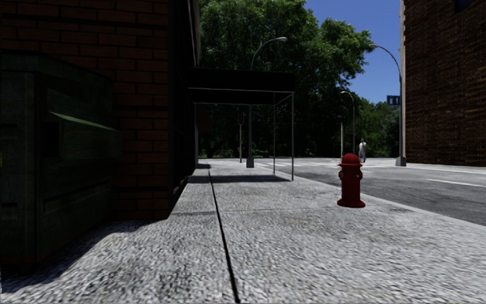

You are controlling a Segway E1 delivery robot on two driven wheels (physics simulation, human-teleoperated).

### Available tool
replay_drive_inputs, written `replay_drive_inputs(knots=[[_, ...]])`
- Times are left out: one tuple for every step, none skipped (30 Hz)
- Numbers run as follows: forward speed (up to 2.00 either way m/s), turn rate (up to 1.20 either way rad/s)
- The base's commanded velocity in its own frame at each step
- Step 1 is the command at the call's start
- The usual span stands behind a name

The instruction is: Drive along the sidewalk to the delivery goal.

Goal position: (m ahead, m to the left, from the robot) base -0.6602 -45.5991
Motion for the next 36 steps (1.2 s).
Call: replay_drive_inputs(knots=[[2.00, 0.04], [2.00, 0.10], [2.00, 0.12], [2.00, 0.12], [2.00, 0.12], [2.00, 0.13], [2.00, 0.13], [2.00, 0.13], [2.00, 0.13], [2.00, 0.13], [2.00, 0.13], [2.00, 0.13], [2.00, 0.13], [2.00, 0.13], [2.00, 0.13], [2.00, 0.13], [2.00, 0.13], [2.00, 0.13], [2.00, 0.13], [2.00, 0.13], [2.00, 0.13], [2.00, 0.14], [2.00, 0.14], [2.00, 0.15], [2.00, 0.16], [2.00, 0.16], [2.00, 0.17], [2.00, 0.17], [2.00, 0.17], [2.00, 0.17], [2.00, 0.17], [2.00, 0.17], [2.00, 0.17], [2.00, 0.17], [2.00, 0.17], [2.00, 0.17]])
